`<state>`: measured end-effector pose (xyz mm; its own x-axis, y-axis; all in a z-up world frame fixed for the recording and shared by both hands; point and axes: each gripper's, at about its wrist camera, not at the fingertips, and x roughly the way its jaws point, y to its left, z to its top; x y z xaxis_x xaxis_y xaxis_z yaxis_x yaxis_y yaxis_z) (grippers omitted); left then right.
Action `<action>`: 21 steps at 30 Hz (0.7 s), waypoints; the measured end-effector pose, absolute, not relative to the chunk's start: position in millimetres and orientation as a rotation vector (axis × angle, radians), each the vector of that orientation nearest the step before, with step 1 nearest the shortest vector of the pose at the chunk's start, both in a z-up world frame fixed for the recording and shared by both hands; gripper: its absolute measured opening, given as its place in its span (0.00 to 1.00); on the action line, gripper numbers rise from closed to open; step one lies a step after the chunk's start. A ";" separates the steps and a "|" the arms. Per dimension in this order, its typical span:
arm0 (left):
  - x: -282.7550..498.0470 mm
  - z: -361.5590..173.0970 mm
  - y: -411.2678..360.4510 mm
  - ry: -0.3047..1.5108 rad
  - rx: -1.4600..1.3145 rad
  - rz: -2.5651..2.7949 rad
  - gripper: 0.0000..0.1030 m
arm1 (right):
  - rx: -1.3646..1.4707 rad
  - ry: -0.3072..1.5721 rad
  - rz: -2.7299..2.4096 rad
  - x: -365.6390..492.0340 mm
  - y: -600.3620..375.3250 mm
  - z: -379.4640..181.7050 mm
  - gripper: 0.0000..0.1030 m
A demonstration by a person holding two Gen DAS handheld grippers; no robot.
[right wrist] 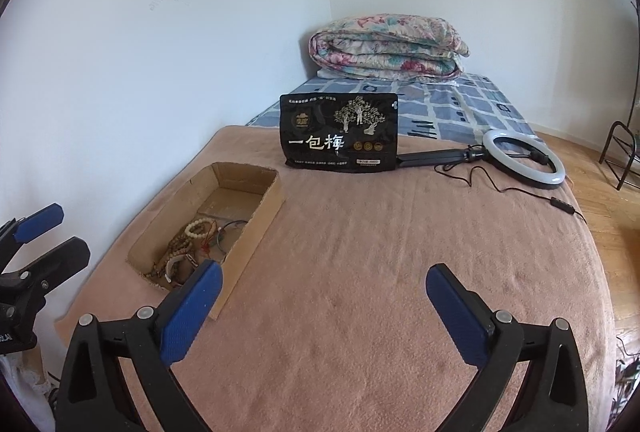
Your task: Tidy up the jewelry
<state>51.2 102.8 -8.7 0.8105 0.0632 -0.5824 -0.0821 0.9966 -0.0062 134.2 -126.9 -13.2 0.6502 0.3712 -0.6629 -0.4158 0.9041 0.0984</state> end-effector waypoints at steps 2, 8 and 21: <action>51.0 -9.4 103.6 0.624 -0.032 0.082 0.95 | -0.065 0.736 0.443 134.4 -127.6 -12.4 1.00; 53.1 -12.0 104.5 0.641 -0.023 0.110 0.97 | -0.090 0.727 0.431 132.4 -127.4 -12.3 1.00; 57.2 -15.4 103.3 0.648 -0.026 0.113 0.98 | -0.082 0.740 0.412 136.1 -131.6 -15.8 1.00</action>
